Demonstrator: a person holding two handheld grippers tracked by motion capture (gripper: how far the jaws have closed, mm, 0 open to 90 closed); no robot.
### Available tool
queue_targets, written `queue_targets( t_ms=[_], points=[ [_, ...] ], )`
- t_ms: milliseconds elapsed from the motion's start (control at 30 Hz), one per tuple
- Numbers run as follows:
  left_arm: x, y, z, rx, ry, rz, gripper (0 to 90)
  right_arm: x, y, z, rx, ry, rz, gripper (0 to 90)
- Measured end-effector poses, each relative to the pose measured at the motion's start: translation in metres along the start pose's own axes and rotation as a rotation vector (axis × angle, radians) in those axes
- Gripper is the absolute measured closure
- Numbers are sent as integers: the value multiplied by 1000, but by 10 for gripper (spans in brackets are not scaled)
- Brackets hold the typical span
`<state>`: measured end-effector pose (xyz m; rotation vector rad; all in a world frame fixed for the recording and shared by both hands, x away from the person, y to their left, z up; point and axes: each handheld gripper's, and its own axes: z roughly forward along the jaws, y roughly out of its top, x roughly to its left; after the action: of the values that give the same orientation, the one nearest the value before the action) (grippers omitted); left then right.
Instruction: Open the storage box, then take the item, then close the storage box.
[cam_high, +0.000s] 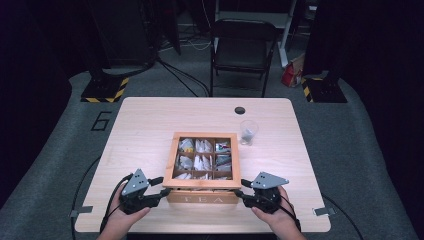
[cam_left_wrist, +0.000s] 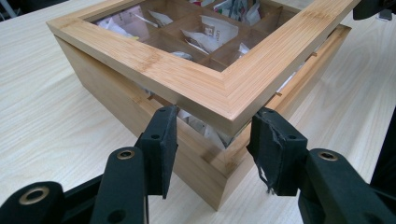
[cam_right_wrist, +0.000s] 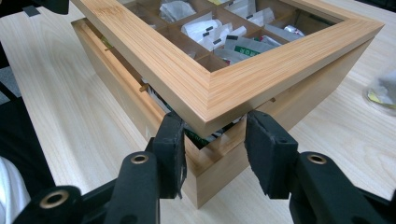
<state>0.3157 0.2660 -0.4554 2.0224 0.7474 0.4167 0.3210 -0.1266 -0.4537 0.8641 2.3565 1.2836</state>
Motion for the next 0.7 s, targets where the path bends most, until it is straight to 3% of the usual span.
queue_targets(
  t_ms=[433,600,633,700],
  points=[
    [-3,-6,4,17,8,-1,515,2,-7,-1,12,1,13,574],
    [-4,-10,1,-20,-31,-34,538,3,-10,-3,-1,21,19,593],
    [-6,-9,0,-18,-35,-32,526,3,-9,-4,-12,33,35,592],
    [-9,-8,0,-11,-8,-2,525,3,-7,-6,-11,21,16,592]
  ],
)
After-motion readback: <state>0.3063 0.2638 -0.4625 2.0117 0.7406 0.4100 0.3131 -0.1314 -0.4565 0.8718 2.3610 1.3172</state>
